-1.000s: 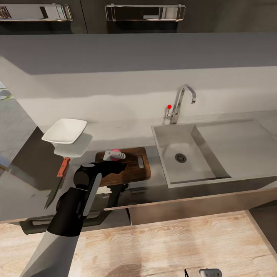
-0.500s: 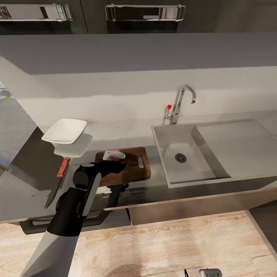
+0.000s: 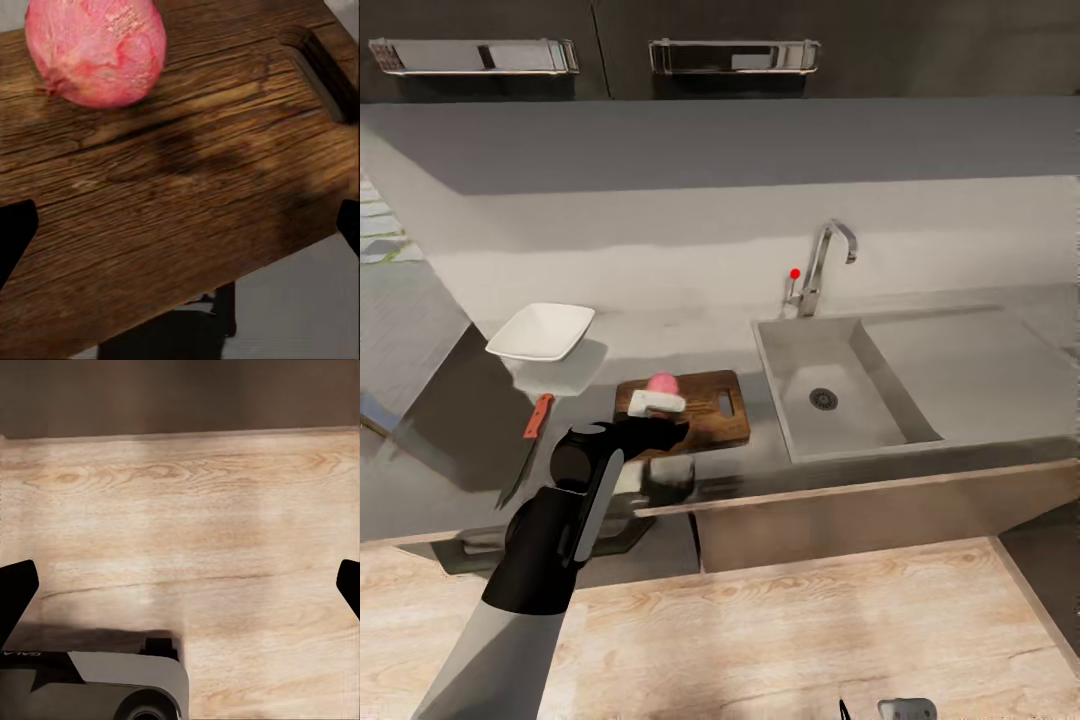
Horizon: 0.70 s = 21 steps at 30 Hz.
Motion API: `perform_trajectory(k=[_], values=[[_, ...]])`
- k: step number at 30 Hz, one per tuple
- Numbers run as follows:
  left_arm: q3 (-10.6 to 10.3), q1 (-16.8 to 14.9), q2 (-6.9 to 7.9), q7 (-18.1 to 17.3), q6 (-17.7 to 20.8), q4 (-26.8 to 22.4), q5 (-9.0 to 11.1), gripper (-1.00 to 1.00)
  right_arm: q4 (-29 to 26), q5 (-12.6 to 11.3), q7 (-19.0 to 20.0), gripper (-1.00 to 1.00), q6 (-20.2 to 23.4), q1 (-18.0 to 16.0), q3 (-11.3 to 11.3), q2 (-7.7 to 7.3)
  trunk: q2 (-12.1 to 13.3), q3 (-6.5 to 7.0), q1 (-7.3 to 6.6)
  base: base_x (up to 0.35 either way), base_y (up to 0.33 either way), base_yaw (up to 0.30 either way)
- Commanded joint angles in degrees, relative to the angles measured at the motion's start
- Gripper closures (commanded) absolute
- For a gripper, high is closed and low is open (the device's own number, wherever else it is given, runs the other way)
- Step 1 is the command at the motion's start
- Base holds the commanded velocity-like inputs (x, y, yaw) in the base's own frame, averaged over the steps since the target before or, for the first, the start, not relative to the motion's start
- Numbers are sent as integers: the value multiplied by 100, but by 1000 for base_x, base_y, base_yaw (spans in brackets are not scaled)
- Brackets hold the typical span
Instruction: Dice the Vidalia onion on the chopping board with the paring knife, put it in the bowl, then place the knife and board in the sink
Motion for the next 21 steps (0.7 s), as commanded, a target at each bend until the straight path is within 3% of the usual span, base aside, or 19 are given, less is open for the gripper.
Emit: perform_trajectory(k=[1, 9, 21], values=[[4, -5, -1, -19, 27, -4, -1, -100, -6, -59, -38, -100, -34, -9, 48, -8, -11, -1, 0, -340, 0, 0], [3, -5, -1, -19, 27, -4, 4, -100, -6, -59, -38, -100, -34, -9, 48, -9, -11, 18, 0, -345, 0, 0], [0, -5, -1, -19, 27, -2, 9, -100, -6, -59, -38, -100, -34, -9, 48, -8, -11, 18, 0, -99, 0, 0]])
